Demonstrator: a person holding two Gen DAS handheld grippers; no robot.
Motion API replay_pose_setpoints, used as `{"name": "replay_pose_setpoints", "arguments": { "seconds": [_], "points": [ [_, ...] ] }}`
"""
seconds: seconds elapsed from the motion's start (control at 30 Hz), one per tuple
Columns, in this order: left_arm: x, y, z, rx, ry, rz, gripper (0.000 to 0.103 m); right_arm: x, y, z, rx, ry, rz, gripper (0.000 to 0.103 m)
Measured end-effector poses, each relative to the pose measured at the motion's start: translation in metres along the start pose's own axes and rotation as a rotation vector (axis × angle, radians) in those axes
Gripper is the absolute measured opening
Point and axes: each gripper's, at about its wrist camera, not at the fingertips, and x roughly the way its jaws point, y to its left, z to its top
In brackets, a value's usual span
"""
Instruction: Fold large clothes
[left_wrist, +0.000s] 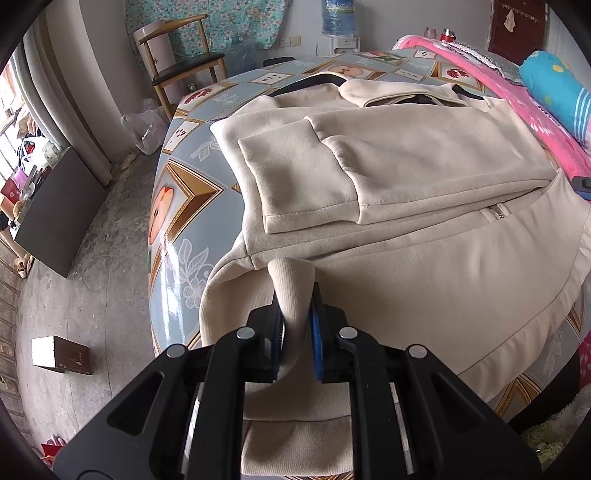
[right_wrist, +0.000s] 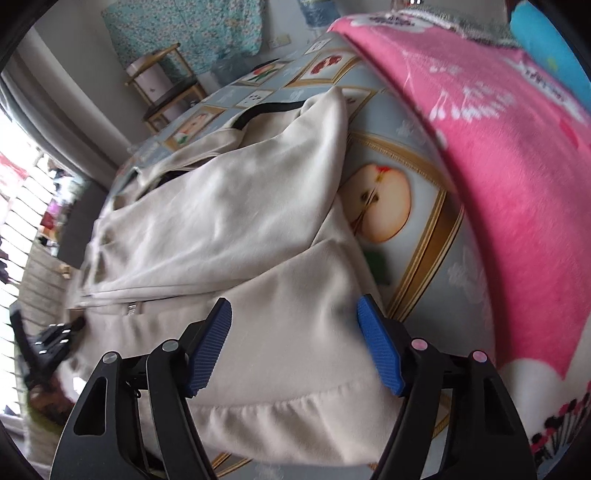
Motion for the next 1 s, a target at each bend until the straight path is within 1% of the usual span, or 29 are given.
{"name": "replay_pose_setpoints", "arguments": {
  "seconds": [0.2, 0.27, 0.43, 0.53, 0.6, 0.7, 0.77, 0.83, 0.9, 1.0],
  "points": [
    [0.000, -0.001, 0.000, 0.001, -0.003, 0.002, 0.012, 0.008, -0.025, 0.014, 0.067, 0.045, 0.087, 0.068],
    [0.000, -0.001, 0.000, 0.002, -0.003, 0.003, 0.012, 0.015, -0.031, 0.012, 0.080, 0.102, 0.133, 0.067],
    [0.000, -0.001, -0.001, -0.006, -0.007, 0.006, 0.012, 0.006, -0.026, 0.003, 0.018, 0.151, 0.150, 0.067],
    [-0.001, 0.000, 0.000, -0.009, -0.007, 0.003, 0.012, 0.003, -0.023, 0.004, -0.003, 0.147, 0.155, 0.066],
    [-0.001, 0.000, 0.000, -0.009, -0.007, 0.003, 0.012, 0.005, -0.022, 0.008, -0.011, 0.137, 0.151, 0.063],
    [0.000, 0.000, 0.000, -0.010, -0.006, 0.004, 0.012, 0.012, -0.019, 0.017, -0.011, 0.128, 0.155, 0.059],
    [0.000, 0.000, 0.000, -0.009, -0.006, 0.003, 0.012, 0.018, -0.017, 0.021, -0.018, 0.126, 0.158, 0.058],
    [0.000, 0.000, 0.000, -0.009, -0.006, 0.002, 0.012, 0.024, -0.017, 0.024, -0.024, 0.127, 0.139, 0.057],
    [0.000, 0.000, 0.000, -0.009, -0.007, 0.001, 0.012, 0.029, -0.019, 0.026, -0.017, 0.125, 0.136, 0.054],
    [0.000, -0.001, 0.000, -0.007, -0.006, 0.004, 0.012, 0.030, -0.023, 0.030, 0.008, 0.106, 0.157, 0.052]
  ]
}}
